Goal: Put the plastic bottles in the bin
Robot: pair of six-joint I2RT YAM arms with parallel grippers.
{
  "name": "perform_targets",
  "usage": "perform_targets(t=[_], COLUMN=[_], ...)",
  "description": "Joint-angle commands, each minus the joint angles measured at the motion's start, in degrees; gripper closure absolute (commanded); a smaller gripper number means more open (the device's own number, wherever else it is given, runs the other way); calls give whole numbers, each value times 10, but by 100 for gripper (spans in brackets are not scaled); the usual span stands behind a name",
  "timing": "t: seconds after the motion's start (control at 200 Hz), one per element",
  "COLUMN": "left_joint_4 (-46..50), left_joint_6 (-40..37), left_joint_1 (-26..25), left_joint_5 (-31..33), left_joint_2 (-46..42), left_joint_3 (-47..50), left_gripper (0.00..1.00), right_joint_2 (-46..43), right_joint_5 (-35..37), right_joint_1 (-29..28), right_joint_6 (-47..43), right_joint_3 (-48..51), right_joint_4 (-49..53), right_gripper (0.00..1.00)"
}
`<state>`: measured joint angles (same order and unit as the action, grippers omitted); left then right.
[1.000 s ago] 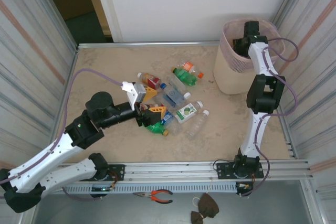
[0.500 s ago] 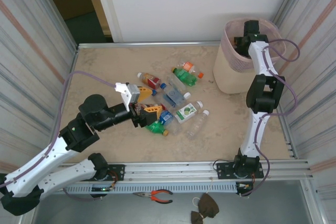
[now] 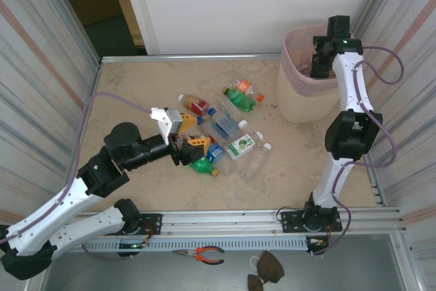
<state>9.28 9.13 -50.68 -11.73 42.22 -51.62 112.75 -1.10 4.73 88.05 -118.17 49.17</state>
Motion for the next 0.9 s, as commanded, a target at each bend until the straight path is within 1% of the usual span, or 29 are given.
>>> perform_targets(t=[0.0, 0.145, 0.266, 0.326, 0.366, 0.466, 0.591, 0.711, 0.832, 0.897], left_joint_4=[15, 48, 86, 105, 119, 151, 195, 250, 311, 343], left_joint_6=[0, -4, -7, -9, -9, -12, -21, -46, -81, -112], left_joint_1=[2, 3, 7, 12, 17, 34, 68, 98, 126, 134], left_joint_5=[23, 48, 63, 67, 68, 65, 42, 28, 15, 8], left_joint_2=[4, 23, 50, 62, 70, 89, 118, 149, 183, 201], left_joint_3=[-14, -27, -47, -57, -63, -76, -94, -115, -138, -152], left_gripper=[20, 20, 20, 20, 20, 20, 20, 20, 21, 21], right_joint_2=[-43, -64, -82, -92, -101, -128, -164, -189, -205, -215], right_joint_5=[6, -14, -30, -48, -64, -105, -173, -217, -228, -227], right_joint_1=[-4, -8, -9, -9, -9, -6, 1, 13, 19, 21], right_joint_6=[-11, -65, -139, -200, -266, -384, -496, -552, -595, -611], right_joint_3=[14, 16, 16, 21, 28, 55, 85, 99, 97, 99], right_joint_4=[2, 2, -9, -28, -46, -76, -96, -80, -44, -29], right_gripper=[10, 12, 14, 15, 16, 17, 19, 21, 22, 22])
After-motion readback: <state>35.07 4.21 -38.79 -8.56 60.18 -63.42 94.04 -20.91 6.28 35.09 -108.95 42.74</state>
